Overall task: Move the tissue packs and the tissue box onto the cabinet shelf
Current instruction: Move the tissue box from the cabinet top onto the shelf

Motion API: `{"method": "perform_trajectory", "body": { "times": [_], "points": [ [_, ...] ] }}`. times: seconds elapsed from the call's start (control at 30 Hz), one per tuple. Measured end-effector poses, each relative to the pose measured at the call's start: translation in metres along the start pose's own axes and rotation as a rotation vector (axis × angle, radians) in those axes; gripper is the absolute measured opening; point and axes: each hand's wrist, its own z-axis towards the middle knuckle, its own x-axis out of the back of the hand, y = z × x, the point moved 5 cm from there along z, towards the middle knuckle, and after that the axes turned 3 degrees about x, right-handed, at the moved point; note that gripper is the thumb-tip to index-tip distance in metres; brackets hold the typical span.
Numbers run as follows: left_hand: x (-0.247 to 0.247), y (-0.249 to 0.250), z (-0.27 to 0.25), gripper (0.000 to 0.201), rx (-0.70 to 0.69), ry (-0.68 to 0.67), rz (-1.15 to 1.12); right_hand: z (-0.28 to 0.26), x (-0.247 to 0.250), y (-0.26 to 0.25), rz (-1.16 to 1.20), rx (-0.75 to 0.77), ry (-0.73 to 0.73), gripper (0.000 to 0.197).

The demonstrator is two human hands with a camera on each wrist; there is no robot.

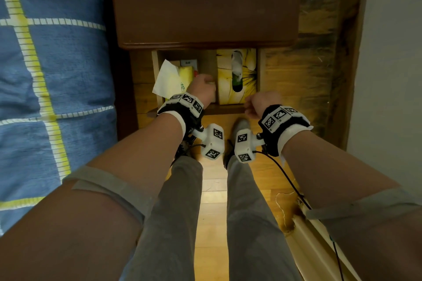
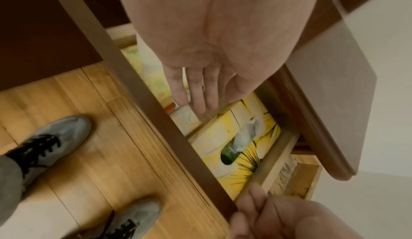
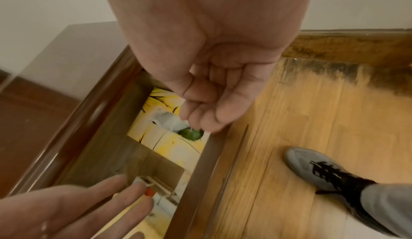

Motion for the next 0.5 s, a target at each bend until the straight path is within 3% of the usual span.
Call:
{"method": "perform_trajectory", "body": {
  "times": [0.1, 0.2, 0.33, 0.4, 0.5],
  "points": [
    [0.031, -0.015, -0.011, 0.040, 0.030, 0.073, -0.028, -0.008, -0.019, 0.012, -0.008, -0.038, -0.153, 0.029],
    [0.061, -0.030, -0.020, 0.037, 0.040, 0.142, -0.049, -0.020, -0.040, 0.021, -0.057, -0.061, -0.225, 0.037],
    [0.094, -0.046, -0.028, 0.042, -0.010, 0.280, 0.018, -0.017, -0.065, 0.034, -0.067, -0.074, -0.148, 0.049],
    [0.111, -0.049, -0.030, 0.050, -0.051, 0.386, 0.068, -0.020, -0.078, 0.036, -0.038, -0.048, -0.190, 0.054],
    [0.122, -0.050, -0.030, 0.060, -0.056, 0.392, 0.166, -0.029, -0.088, 0.035, 0.044, -0.048, -0.208, 0.042]
  ]
}}
